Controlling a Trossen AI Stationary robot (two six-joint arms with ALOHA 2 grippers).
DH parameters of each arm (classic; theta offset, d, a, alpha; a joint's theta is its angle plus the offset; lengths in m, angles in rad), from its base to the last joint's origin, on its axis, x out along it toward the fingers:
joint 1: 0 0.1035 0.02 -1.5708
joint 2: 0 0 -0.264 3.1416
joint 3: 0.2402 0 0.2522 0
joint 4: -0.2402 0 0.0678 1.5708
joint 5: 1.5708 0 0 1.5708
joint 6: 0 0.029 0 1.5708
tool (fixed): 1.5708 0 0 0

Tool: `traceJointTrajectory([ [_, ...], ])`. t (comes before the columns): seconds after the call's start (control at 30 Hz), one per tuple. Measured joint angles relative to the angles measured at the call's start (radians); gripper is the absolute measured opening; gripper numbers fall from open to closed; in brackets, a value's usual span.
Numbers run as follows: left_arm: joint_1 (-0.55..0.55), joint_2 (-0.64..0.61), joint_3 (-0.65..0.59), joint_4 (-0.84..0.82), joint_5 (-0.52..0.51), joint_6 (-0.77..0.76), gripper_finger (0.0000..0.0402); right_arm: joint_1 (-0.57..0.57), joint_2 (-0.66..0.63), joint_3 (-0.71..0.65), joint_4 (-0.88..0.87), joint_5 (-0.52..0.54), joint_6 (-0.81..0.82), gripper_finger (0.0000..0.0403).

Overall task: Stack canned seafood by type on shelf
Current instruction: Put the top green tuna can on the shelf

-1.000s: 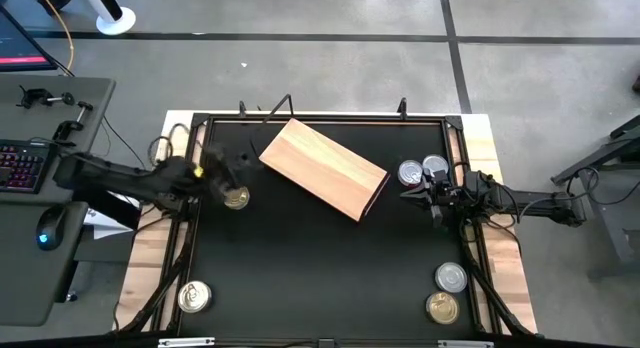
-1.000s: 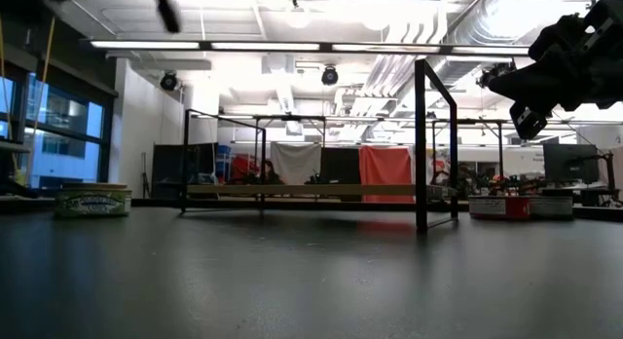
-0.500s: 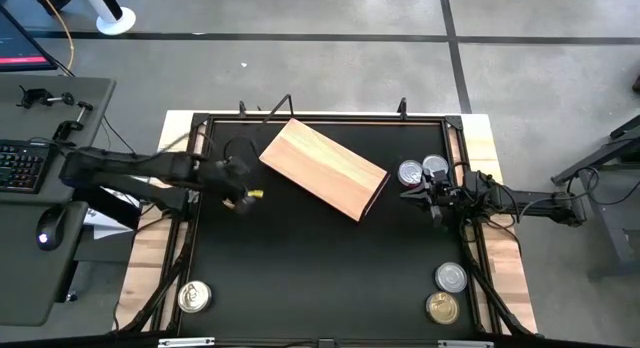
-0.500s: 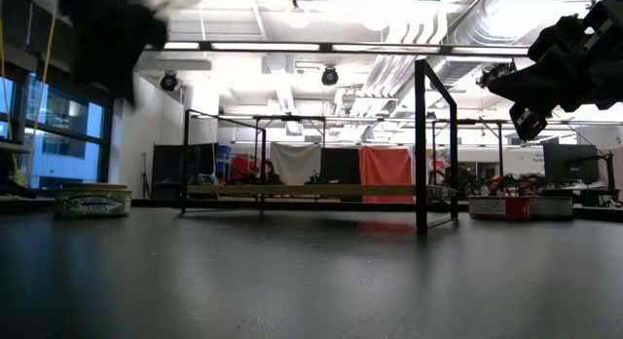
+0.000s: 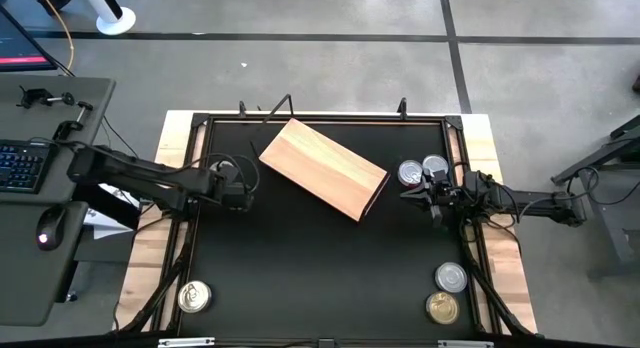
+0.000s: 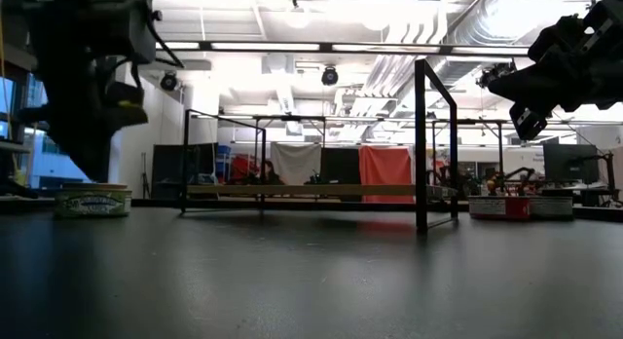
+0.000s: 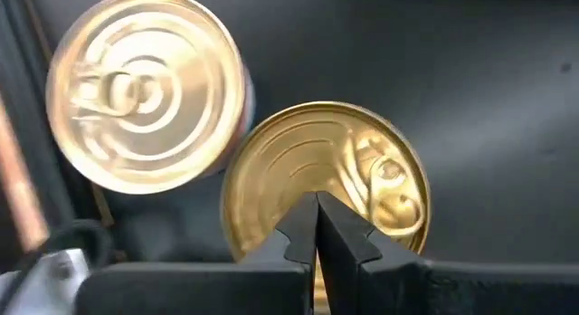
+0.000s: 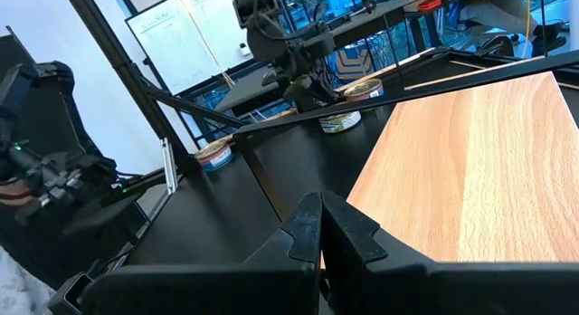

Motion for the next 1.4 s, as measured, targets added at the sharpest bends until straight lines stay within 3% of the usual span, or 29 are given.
traceJointTrajectory([
  [0.13,0.0,0.028,-0.025,0.052,-0.037,-0.098,0.0,0.0,0.0,0.0,0.0,0.0,0.0,0.0],
  [0.23,-0.023,0.062,-0.031,0.102,-0.004,-0.169,0.0,0.0,0.0,0.0,0.0,0.0,0.0,0.0],
  [0.4,-0.123,0.15,-0.026,0.421,0.016,-0.245,0.0,0.0,0.0,0.0,0.0,0.0,0.0,0.0],
  [0.57,-0.209,0.321,0.051,0.694,0.034,-0.254,0.0,0.0,0.0,0.0,0.0,0.0,0.0,0.0],
  [0.77,-0.274,0.581,0.26,0.809,0.047,-0.17,0.0,0.0,0.0,0.0,0.0,0.0,0.0,0.0],
  [0.9,-0.28,0.676,0.393,0.865,0.109,0.037,0.0,0.0,0.0,0.0,0.0,0.0,0.0,0.0],
  [1.0,-0.272,0.677,0.467,0.875,0.165,0.203,0.0,0.0,0.0,0.0,0.0,0.0,0.0,0.0],
  [1.2,-0.262,0.531,0.493,0.833,0.231,0.403,0.0,0.0,0.0,0.0,0.012,0.012,0.014,0.0],
  [1.3,-0.264,0.416,0.479,0.795,0.219,0.47,0.0,0.003,0.0,0.0,0.119,0.036,0.289,0.0],
  [1.4,-0.269,0.309,0.444,0.785,0.191,0.502,0.0,0.003,0.005,0.0,0.221,0.152,0.549,0.0],
])
